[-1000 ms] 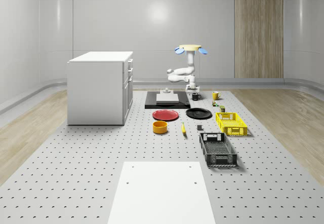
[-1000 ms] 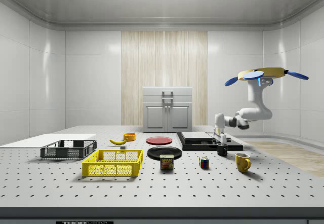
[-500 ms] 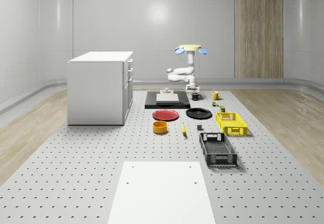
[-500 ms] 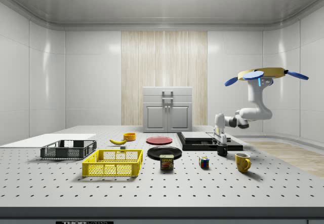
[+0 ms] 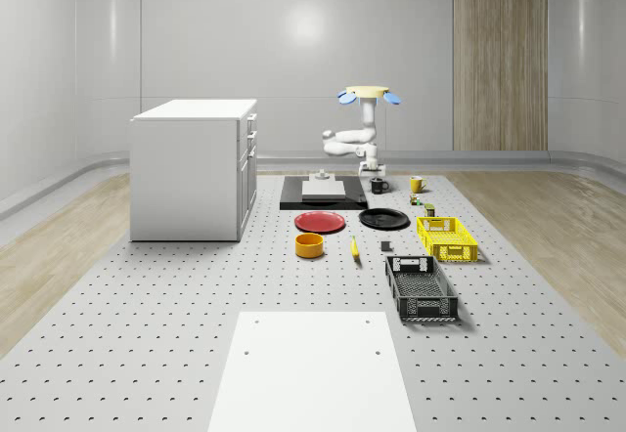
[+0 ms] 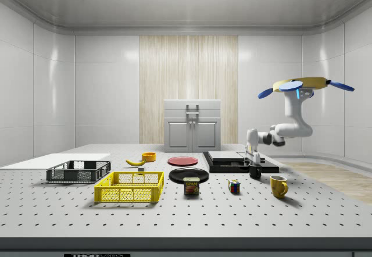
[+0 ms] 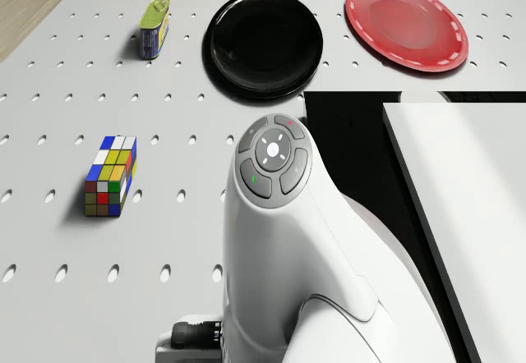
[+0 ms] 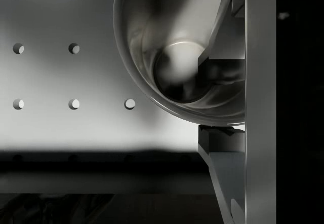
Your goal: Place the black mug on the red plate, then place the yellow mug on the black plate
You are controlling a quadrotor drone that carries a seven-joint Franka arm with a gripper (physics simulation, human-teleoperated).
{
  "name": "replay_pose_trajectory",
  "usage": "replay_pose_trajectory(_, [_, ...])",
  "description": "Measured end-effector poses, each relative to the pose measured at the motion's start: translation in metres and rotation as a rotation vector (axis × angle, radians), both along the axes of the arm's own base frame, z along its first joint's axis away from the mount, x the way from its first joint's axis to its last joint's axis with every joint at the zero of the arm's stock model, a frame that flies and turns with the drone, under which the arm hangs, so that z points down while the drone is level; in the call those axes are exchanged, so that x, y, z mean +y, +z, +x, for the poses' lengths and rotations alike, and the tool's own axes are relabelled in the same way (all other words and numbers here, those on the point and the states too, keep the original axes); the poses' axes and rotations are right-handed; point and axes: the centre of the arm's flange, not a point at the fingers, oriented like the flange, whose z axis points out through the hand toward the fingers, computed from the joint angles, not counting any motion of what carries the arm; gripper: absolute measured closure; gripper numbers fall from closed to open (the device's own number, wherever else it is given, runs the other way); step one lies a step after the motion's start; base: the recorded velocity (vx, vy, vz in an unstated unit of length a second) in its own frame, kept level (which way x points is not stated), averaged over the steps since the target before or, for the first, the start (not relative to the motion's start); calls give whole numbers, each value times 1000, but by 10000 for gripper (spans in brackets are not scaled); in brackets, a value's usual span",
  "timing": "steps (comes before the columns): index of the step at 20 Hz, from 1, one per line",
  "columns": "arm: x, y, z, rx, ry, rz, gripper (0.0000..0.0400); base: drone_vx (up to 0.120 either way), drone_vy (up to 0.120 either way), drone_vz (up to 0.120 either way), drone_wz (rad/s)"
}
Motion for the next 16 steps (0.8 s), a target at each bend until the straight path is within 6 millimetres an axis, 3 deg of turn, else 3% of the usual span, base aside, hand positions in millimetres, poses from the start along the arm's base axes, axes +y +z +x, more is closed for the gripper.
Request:
replay_pose_trajectory(7, [0,-20,0,0,0,0,289,0,0,120,0])
replay_pose_trajectory(9, [0,-23,0,0,0,0,290,80,0,120,0])
replay_pose_trajectory(14, [0,-26,0,0,0,0,290,120,-120,16,0])
replay_pose_trajectory(16, [0,-26,0,0,0,0,290,120,-120,120,0])
